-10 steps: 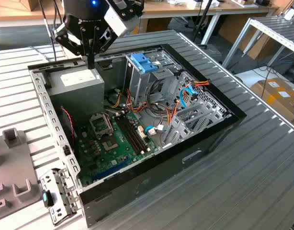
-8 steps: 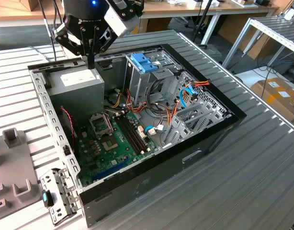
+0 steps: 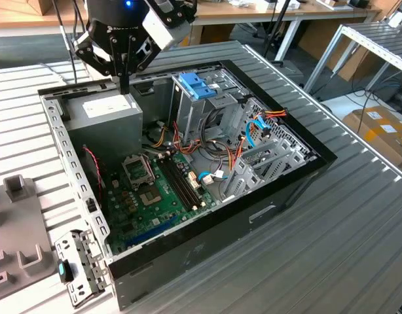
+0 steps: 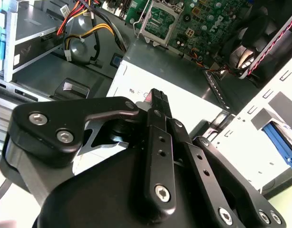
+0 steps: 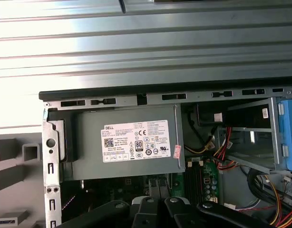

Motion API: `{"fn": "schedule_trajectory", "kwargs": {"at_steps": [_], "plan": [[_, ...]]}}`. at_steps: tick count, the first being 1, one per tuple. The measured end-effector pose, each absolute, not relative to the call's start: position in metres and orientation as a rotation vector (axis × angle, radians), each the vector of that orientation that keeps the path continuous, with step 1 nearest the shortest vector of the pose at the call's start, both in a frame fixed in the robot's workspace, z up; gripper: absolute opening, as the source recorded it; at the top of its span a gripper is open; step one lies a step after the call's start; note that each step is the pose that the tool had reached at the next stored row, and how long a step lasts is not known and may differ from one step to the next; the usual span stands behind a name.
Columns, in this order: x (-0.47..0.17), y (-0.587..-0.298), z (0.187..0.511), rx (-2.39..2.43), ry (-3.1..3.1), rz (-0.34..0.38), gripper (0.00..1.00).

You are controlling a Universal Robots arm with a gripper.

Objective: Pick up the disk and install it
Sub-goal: 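Reach for the disk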

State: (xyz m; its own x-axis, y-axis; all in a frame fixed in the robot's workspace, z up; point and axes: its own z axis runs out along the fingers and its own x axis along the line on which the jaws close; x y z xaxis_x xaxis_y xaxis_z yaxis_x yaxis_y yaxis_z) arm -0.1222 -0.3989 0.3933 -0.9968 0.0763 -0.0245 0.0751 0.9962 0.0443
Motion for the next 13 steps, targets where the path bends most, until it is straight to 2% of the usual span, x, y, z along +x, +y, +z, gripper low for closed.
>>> {"fn": "schedule_trajectory", "kwargs": {"at_steps": [13], "plan": [[-0.139,-0.398,0.393,0.118,3.112,0.068,0.11]]}}
